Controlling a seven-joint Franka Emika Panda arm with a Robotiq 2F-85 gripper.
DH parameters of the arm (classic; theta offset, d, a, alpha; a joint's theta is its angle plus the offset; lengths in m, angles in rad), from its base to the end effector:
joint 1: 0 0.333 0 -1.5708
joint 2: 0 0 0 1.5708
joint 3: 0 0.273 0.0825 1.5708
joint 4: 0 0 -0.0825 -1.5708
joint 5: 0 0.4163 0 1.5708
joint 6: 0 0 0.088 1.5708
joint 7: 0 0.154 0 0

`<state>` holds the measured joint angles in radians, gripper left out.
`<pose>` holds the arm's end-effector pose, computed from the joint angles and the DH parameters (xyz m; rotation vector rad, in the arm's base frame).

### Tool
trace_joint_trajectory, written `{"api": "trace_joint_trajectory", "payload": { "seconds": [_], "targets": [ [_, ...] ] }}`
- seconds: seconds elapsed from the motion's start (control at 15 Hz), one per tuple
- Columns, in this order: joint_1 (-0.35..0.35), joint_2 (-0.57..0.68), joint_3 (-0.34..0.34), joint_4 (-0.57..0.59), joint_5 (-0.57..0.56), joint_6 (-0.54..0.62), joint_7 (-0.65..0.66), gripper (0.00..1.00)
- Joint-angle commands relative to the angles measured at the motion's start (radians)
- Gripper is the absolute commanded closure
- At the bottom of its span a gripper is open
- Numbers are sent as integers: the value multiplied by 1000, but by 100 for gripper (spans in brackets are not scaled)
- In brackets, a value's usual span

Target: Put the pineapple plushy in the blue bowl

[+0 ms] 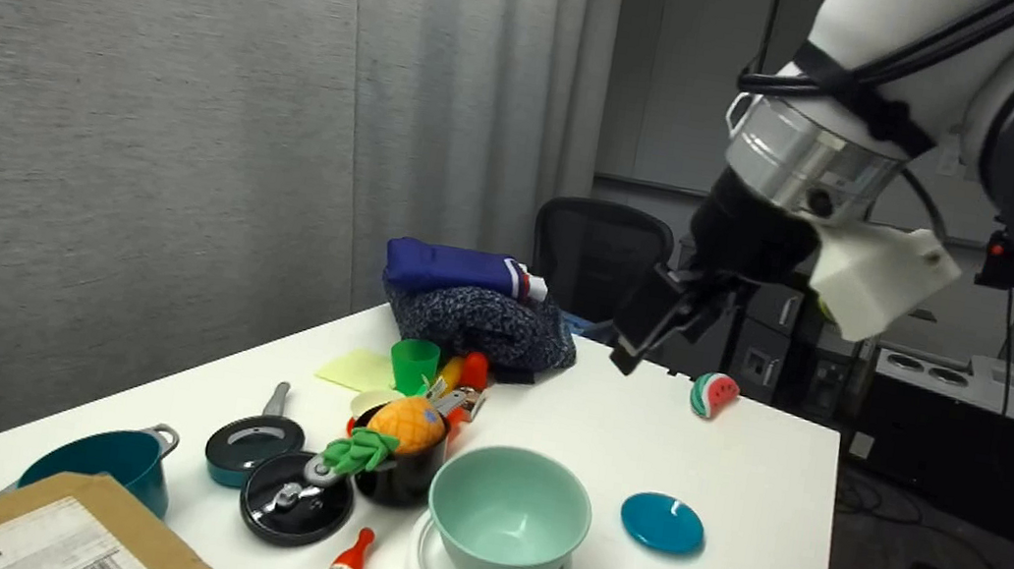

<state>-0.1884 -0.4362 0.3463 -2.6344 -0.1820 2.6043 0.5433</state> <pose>0.4828 0.0595 0.3201 2.9212 -0.3650 0.6557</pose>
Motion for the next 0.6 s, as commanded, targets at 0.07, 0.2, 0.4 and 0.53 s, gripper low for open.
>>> {"api": "trace_joint_trajectory", "payload": {
  "seconds": [0.07, 0.2, 0.4, 0.53],
  "targets": [
    [32, 271, -85, 166, -9, 156, -101, 0],
    [58, 355, -124, 235, 5, 167, -142, 0],
    [92, 342, -161, 213, -18, 155, -107, 0],
    [108, 381, -169, 244, -14, 155, -111, 0]
  ]
}}
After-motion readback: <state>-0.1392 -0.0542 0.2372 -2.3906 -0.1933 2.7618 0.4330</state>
